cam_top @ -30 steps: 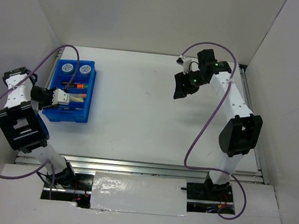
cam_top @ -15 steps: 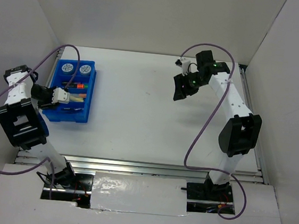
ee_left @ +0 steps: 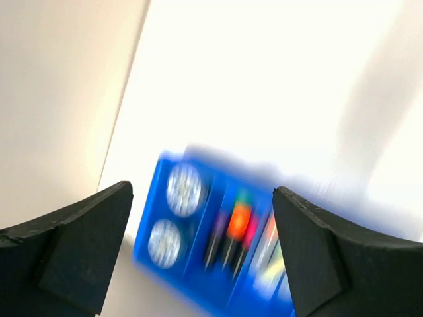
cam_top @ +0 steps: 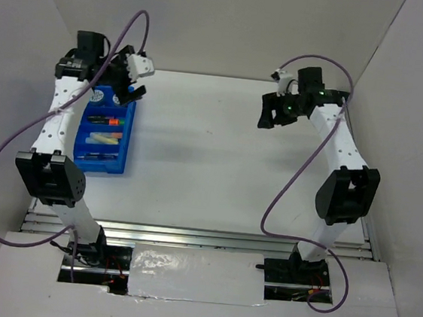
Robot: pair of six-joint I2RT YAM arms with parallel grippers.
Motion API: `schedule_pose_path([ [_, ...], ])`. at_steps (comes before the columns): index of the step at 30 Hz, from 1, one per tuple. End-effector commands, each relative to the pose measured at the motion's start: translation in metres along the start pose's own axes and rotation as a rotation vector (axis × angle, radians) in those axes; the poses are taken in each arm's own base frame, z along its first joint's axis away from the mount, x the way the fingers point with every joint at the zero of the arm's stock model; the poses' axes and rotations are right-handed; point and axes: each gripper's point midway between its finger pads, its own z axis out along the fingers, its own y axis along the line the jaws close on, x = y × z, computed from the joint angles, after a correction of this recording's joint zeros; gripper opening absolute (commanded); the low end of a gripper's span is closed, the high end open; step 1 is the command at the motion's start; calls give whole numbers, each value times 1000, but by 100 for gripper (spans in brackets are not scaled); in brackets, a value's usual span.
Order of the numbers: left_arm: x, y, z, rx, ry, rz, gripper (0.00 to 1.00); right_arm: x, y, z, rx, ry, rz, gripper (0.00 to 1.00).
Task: Sort the stationery into containers
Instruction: Reset both arms
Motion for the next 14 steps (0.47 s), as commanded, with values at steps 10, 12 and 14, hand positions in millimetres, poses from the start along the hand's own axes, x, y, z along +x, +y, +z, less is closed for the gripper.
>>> schedule_pose_path([
  [10, -64, -45, 89, -167, 5, -685, 99, -41, -89, -108, 399, -513, 178, 100],
  [12, -66, -52, 96, -191, 18, -726, 99, -36, -90, -113, 412, -532, 188, 100],
  [14, -64, -61, 101, -216, 38, -749, 99, -27, -95, -115, 430, -545, 200, 100],
])
